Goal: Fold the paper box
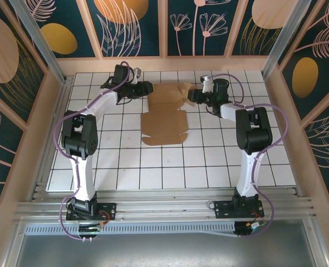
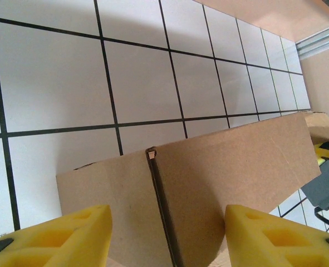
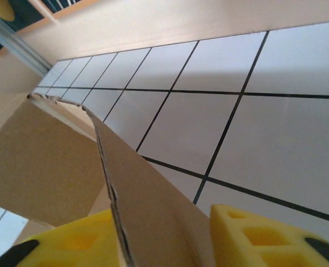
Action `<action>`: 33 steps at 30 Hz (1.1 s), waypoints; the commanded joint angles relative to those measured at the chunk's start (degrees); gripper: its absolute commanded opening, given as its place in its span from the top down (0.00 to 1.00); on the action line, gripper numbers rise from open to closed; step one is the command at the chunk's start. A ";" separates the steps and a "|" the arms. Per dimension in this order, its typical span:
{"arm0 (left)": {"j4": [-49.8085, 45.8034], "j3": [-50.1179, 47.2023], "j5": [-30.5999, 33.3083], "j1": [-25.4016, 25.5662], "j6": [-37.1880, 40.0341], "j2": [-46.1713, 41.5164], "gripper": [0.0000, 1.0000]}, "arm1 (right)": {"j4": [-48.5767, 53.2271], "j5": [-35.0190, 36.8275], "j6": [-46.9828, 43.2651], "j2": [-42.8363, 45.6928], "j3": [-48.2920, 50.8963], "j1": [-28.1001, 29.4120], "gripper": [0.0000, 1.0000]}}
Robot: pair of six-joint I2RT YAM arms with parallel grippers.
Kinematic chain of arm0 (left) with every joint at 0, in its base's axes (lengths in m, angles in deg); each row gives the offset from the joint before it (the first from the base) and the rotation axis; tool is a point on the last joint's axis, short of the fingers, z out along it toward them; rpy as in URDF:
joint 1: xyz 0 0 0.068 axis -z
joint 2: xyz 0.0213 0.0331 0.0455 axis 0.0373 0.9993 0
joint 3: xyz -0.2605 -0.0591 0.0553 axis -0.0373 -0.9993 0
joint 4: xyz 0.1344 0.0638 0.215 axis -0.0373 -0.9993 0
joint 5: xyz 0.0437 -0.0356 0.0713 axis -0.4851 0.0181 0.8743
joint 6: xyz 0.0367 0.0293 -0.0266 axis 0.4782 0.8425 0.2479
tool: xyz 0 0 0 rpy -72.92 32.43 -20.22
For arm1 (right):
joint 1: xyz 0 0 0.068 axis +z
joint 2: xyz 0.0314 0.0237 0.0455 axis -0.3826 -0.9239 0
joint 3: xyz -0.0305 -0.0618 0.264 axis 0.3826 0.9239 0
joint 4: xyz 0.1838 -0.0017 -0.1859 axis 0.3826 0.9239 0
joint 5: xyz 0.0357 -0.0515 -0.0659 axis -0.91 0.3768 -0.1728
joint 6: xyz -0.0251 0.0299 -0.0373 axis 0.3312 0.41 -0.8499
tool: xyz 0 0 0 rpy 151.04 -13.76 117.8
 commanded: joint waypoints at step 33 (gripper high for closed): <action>-0.95 -1.03 -1.30 -0.42 -1.72 3.21 0.45 | 18.26 12.89 18.53 3.74 -6.84 6.24 0.93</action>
